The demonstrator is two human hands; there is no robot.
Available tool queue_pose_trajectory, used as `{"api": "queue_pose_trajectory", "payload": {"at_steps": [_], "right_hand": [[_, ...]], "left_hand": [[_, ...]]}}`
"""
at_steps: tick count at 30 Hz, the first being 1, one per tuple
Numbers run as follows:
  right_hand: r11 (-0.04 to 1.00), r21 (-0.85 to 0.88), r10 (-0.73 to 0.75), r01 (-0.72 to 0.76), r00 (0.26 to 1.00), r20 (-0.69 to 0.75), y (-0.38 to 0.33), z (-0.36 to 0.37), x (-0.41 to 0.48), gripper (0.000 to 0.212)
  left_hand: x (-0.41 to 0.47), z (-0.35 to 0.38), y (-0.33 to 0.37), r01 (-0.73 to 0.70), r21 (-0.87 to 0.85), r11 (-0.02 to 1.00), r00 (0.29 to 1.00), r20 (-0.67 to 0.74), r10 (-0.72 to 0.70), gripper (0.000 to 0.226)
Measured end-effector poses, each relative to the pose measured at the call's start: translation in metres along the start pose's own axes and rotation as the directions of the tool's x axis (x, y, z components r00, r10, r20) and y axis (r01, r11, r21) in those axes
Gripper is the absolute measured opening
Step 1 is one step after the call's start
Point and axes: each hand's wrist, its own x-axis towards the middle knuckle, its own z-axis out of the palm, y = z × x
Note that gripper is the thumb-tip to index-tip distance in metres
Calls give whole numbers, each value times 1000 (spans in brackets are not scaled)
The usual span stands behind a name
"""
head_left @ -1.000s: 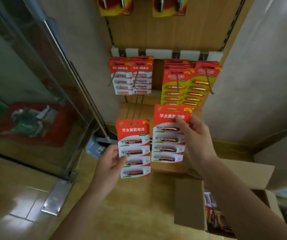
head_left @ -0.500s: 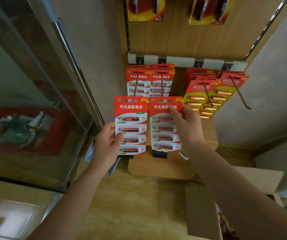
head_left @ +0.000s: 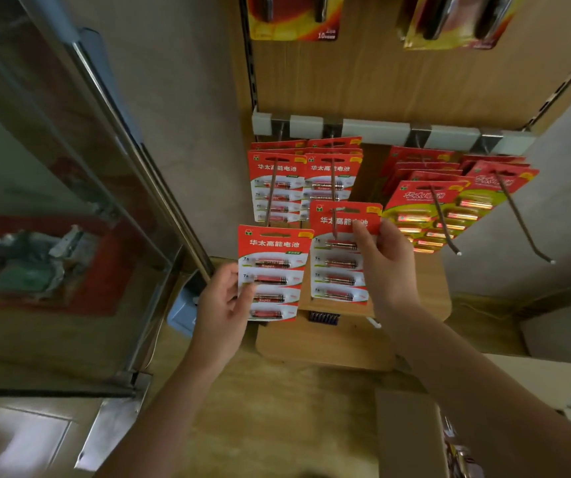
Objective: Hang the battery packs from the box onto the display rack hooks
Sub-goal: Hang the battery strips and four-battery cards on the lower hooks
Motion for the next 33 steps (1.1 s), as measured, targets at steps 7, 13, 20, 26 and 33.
{"api": "queue_pose_trajectory", "payload": {"at_steps": [7,13,20,26,33], "right_hand": [[1000,1,-14,14,1000,14,5,0,-2,12],[999,-51,9,-8,1000,20,0,12,20,12],[981,-194,17,-21,1000,-25,0,17,61,26],[965,-240,103,-107,994,-30,-5,21,81,28],[937,-346,63,-58,998,4,7,16,44,45]], "left_hand": [[-7,-6,-1,-6,-45,999,1000,-14,6,20],[23,0,6,26,-13,1000,999,-23,-26,20],[82,15,12,65,156,986,989,-139,-43,22],[120,22,12,174,257,951,977,-168,-133,17],[106,28,3,240,491,837,931,-360,-56,31]]}}
